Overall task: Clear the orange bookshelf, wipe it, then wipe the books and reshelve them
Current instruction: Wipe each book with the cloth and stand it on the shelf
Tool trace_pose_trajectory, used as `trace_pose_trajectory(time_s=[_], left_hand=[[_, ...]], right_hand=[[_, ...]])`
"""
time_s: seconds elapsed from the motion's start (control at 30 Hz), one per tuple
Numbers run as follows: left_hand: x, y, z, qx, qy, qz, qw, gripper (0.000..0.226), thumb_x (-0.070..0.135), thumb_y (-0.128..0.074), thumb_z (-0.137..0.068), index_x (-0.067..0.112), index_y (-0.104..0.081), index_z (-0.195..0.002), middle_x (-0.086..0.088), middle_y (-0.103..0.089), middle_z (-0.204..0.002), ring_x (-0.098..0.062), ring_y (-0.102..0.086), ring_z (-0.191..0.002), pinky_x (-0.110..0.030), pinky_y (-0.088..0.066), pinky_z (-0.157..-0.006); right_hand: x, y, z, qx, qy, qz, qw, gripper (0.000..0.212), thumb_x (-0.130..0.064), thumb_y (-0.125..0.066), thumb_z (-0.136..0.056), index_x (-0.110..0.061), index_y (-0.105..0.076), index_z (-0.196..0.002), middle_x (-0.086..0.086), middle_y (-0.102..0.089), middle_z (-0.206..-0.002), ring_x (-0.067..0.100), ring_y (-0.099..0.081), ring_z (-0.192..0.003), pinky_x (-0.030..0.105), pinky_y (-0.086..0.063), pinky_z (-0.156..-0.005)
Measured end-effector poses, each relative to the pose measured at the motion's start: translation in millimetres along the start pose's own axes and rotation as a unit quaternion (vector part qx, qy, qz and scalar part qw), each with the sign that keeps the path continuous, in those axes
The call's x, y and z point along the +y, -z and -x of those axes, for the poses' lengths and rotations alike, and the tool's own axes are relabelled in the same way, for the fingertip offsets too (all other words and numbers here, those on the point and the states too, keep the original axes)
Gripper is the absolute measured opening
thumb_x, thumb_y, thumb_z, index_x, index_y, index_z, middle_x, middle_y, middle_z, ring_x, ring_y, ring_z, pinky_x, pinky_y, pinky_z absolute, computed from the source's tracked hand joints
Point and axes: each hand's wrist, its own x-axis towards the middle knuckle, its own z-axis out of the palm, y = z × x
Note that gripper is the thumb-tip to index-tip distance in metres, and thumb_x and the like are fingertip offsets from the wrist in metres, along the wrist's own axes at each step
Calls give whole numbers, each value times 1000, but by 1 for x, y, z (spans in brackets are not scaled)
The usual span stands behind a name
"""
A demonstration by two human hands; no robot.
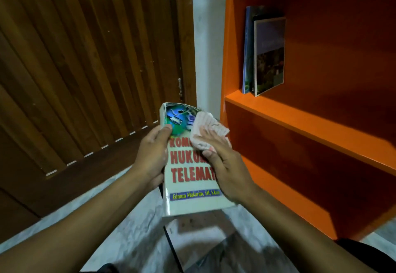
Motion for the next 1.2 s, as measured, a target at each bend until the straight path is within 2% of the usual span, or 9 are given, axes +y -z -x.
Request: trace_pose_trajectory(time_s=[0.3,0.43,0.53,0.6,0.67,0.8,0.9,1.0,1.2], left_hand=[[25,44,-19,117,-20,50,992,34,38,-49,-103,15,-58,-127,-12,-77,-104,-29,-75,-93,-55,-57,-88],[25,58,-19,115,-44,17,992,35,40,-47,-104,17,-55,-129,-18,-73,-112,-36,-72,-104,-63,-52,-95],[20,62,-16,87,-51,-32,994,33,38,-46,-104,18,-53,-130,-21,-73,-108,-33,-74,-91,-53,-60,-81],[14,60,-10,54,-42,-65,996,28,34,-46,-105,20,-54,-128,-16,-75,-95,-27,-75,-76,-40,-62,-63],[7,55,-1,15,-21,-87,996,27,32,-46,-104,22,-54,-128,-15,-75,-89,-25,-74,-71,-36,-61,-56],[-10,31,16,-47,25,-110,992,26,31,-46,-104,25,-53,-129,-16,-74,-87,-25,-73,-67,-33,-59,-53],[-26,6,24,-75,39,-87,993,24,27,-49,-103,24,-56,-126,-16,-75,-84,-25,-73,-66,-33,-59,-55],[-34,-9,24,-80,50,-39,995,24,28,-51,-103,20,-60,-124,-16,-75,-89,-26,-73,-71,-36,-60,-63],[-24,-4,-3,5,43,89,995,35,27,-50,-103,7,-57,-132,-23,-71,-117,-40,-69,-106,-55,-55,-94]], right_hand=[[2,-22,36,-72,36,-36,996,37,-43,-40,-103,-25,-69,-117,-13,-66,-124,7,-57,-122,38,-49,-101],[-8,-16,35,-116,5,-54,992,20,-31,-42,-103,-28,-61,-97,-34,-64,-87,-9,-62,-84,13,-47,-72],[-13,-9,22,-28,-53,-88,994,30,-38,-41,-103,-22,-54,-80,-14,-61,-69,3,-59,-62,35,-49,-58],[-11,-3,13,57,-136,-156,977,41,-47,-39,-100,-13,-61,-91,10,-67,-81,28,-69,-76,51,-54,-68],[-8,1,5,142,-171,-221,949,37,-43,-38,-102,-18,-65,-98,12,-72,-93,26,-73,-87,53,-60,-75],[-17,2,-5,240,-96,-190,947,33,-41,-38,-103,-21,-65,-105,-3,-71,-92,3,-69,-85,26,-55,-71],[-19,-12,-7,181,-56,-140,972,36,-45,-38,-104,-27,-61,-125,-7,-66,-123,2,-63,-112,29,-52,-89],[-15,-30,-3,113,-44,-46,992,32,-45,-32,-104,-48,-41,-135,-26,-36,-149,-8,-29,-141,40,-25,-121],[-16,-44,22,18,-57,-96,994,44,-55,-36,-101,-38,-48,-140,-8,-52,-145,5,-43,-137,42,-37,-114]])
